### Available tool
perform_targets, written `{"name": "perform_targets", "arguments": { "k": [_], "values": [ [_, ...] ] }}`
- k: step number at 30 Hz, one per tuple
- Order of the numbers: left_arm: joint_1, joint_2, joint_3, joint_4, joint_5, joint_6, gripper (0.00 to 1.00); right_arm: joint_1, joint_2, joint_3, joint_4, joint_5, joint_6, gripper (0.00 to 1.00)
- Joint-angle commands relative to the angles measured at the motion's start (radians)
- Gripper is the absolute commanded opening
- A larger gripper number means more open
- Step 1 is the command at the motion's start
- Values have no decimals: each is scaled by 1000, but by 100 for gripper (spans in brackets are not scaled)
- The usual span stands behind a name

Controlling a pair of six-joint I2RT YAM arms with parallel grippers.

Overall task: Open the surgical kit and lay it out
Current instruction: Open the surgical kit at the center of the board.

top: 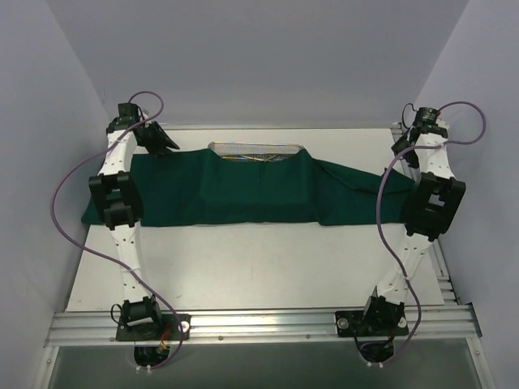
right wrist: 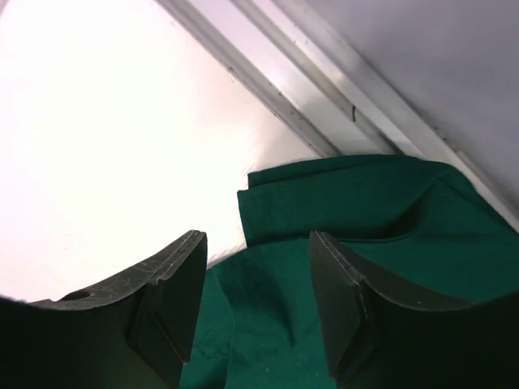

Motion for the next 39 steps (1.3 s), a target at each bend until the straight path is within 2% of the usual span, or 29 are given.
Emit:
{"name": "perform_targets", "arguments": {
  "k": [1,5,10,14,22,23,26,28,34,39],
  "values": [
    [5,-19,0,46,29,-9,41,27,46,18,-33,-28,-16,53],
    [5,-19,-1,53,36,-19,41,63,48,13,-51,-19,-35,59],
    [5,-16,-3,61,42,-25,41,76,35,-18,-56,-5,-36,60],
    [7,-14,-3,64,48,-26,41,76,31,-39,-83,8,-28,51],
    [8,-11,-4,66,49,-25,41,70,14,-87,-88,29,-35,38],
    [8,-11,-4,66,49,-25,41,70,15,-88,-94,32,-33,26],
    [10,-16,-6,66,49,-25,41,69,-6,-93,-105,69,-21,3],
    [11,-17,-6,66,48,-25,41,66,-26,-110,-110,81,-19,0],
    [16,-13,-4,72,56,-31,41,52,-142,-151,-224,116,-2,0],
    [24,-2,-6,73,59,-31,41,46,-276,-300,-278,66,22,0]
  ]
}}
